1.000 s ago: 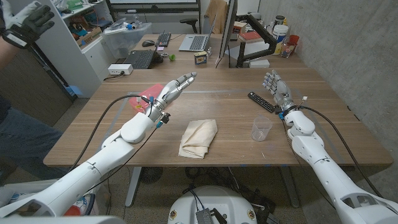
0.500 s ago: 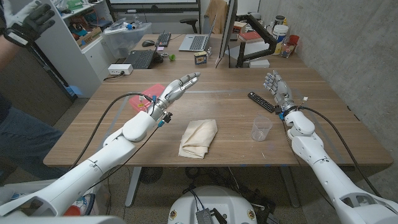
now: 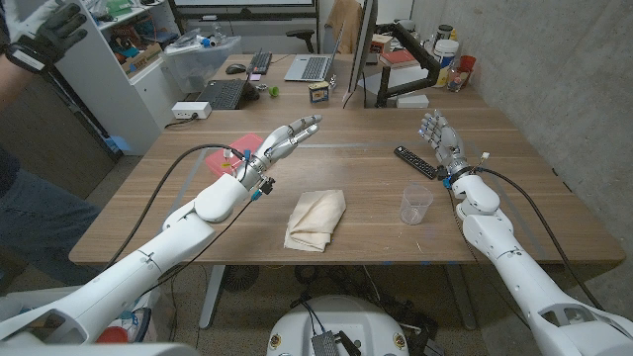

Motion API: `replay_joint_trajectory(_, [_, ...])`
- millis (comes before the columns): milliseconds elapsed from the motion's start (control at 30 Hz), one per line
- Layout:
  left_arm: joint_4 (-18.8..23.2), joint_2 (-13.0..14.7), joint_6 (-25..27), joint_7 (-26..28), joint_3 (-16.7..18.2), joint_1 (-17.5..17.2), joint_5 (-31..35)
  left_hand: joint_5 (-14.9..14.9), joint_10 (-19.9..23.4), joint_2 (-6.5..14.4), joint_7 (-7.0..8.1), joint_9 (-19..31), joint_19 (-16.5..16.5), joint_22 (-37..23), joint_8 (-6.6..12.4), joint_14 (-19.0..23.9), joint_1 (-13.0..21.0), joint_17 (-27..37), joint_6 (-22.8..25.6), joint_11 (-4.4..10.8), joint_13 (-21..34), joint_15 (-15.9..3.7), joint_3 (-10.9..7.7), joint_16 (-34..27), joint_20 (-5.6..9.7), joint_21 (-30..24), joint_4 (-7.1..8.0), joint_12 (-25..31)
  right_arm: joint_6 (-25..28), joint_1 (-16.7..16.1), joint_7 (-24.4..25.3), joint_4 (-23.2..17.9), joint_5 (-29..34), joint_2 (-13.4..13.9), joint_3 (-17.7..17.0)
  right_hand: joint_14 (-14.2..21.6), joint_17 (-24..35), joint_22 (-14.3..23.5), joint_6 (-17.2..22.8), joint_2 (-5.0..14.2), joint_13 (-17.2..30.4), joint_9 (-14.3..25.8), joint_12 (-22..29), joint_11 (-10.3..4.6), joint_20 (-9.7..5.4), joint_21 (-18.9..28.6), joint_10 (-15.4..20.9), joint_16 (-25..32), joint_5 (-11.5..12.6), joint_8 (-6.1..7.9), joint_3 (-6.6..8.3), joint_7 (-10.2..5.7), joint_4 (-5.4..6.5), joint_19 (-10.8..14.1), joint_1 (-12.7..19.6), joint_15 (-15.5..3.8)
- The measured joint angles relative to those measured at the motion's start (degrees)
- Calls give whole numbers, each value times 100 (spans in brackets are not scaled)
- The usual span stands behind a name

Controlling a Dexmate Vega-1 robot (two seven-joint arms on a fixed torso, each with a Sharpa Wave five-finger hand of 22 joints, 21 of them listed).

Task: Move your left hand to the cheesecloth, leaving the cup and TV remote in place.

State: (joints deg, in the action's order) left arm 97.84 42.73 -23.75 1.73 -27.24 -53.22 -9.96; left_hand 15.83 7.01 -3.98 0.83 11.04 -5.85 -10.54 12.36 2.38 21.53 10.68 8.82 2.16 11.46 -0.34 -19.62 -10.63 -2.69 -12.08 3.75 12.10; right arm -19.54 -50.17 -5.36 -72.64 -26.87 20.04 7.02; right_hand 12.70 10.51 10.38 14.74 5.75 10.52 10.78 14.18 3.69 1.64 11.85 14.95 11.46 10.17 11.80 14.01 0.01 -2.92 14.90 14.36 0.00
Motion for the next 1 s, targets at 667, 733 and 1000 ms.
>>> replay_joint_trajectory(667, [259, 139, 179, 205, -46, -66, 387, 0, 45, 0, -10, 0, 0, 1, 0, 34, 46, 0, 52, 0, 0, 34, -20, -44, 0, 0, -28, 0, -149, 160, -133, 255, -62, -62, -20, 0, 0, 1, 0, -9, 0, 0, -45, 0, 31, 0, 0, -23, -1, 0, 0, 0, 0, 31, -54, 0])
replay_joint_trajectory(733, [278, 145, 201, 221, -52, -69, 433, 0, 54, -3, -10, 0, 0, 1, 0, 34, 78, 0, 52, 9, 1, 34, -20, -44, 0, 0, -28, 0, -164, 193, -148, 306, -67, -80, -24, 0, 0, 11, 13, -9, 0, 0, -45, 0, 31, 0, 0, -23, -1, 0, 0, -13, 0, 31, -54, 0])
replay_joint_trajectory(1000, [351, 195, 247, 242, -85, -82, 548, 0, 54, 7, -10, 0, 30, 1, 0, 34, 99, 0, 51, 9, 1, 34, -21, -43, -29, 0, -76, 0, -227, 257, -198, 409, -75, -116, -30, 0, 0, 16, 32, -9, 0, 0, -45, 0, 51, 0, -1, -23, -1, 0, -19, -32, 19, 51, -53, 0])
